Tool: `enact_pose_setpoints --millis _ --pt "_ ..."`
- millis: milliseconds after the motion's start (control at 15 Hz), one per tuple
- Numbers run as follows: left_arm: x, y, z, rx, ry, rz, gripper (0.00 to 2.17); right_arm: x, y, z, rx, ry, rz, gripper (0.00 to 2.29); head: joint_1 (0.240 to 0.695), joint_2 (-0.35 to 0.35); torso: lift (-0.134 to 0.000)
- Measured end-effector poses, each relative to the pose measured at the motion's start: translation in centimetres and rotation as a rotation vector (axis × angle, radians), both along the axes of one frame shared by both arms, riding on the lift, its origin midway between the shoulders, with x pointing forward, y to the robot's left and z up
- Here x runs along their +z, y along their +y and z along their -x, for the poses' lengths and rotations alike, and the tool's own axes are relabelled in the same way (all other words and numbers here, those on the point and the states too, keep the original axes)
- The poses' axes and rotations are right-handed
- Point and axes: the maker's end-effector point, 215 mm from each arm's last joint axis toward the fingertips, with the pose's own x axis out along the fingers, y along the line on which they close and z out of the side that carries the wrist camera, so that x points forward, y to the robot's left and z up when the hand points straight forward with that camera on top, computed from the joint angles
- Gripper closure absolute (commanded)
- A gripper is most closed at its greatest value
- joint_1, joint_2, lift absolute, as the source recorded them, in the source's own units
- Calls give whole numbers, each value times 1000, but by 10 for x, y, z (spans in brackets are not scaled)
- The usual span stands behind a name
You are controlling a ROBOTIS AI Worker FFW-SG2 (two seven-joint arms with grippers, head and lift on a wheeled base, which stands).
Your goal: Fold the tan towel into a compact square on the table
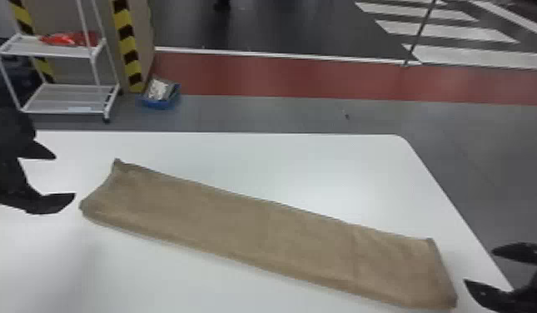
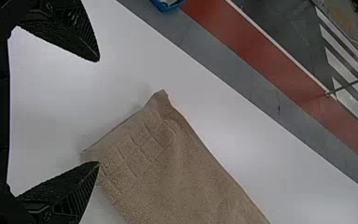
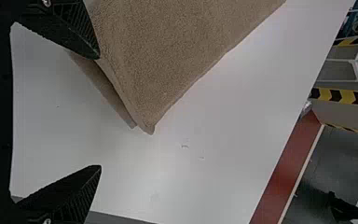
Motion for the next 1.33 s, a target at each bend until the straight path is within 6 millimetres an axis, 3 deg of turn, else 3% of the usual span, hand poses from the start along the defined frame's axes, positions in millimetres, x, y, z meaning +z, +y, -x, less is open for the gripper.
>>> enact_pose_setpoints --millis 1000,1333 --pt "-5 0 1 1 8 1 100 1 -3 -3 -15 -13 7 33 695 -151 -125" --pt "-3 2 1 1 7 -1 100 -7 -5 -7 -36 -6 23 33 695 -151 -125"
